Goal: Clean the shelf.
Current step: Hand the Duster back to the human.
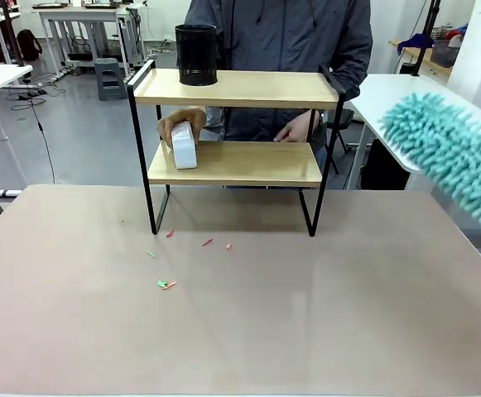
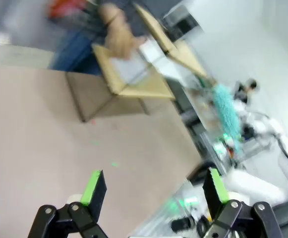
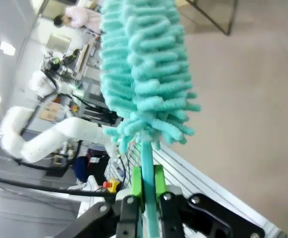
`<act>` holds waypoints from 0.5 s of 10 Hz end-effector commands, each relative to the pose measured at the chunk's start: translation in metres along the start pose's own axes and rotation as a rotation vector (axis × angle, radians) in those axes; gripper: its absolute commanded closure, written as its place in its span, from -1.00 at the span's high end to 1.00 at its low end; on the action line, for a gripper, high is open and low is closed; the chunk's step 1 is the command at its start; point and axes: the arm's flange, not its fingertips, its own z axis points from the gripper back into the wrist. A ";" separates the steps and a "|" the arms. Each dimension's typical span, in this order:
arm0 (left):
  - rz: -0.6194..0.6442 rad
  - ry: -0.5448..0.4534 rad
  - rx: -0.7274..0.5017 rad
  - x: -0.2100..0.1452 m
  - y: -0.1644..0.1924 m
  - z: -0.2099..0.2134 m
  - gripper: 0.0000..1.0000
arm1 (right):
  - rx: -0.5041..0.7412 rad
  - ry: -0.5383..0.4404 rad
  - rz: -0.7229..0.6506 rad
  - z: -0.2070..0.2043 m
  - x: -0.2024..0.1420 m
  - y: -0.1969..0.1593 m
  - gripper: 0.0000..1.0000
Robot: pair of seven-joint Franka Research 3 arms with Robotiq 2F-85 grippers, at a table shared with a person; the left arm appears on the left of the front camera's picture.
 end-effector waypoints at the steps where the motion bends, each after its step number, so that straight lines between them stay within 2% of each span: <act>1: -0.236 0.226 -0.189 0.014 -0.086 -0.050 1.00 | -0.020 0.079 0.278 0.008 0.046 0.087 -0.75; 2: -0.297 0.351 -0.206 0.022 -0.114 -0.093 1.00 | -0.034 0.265 0.413 -0.009 0.053 0.128 -0.75; 3: -0.310 0.481 -0.248 0.025 -0.132 -0.134 1.00 | -0.060 0.459 0.507 -0.032 0.050 0.151 -0.75; 4: -0.313 0.575 -0.256 0.023 -0.140 -0.175 1.00 | -0.111 0.624 0.560 -0.054 0.040 0.158 -0.75; 5: -0.282 0.595 -0.255 0.019 -0.143 -0.203 1.00 | -0.158 0.696 0.574 -0.067 0.031 0.152 -0.75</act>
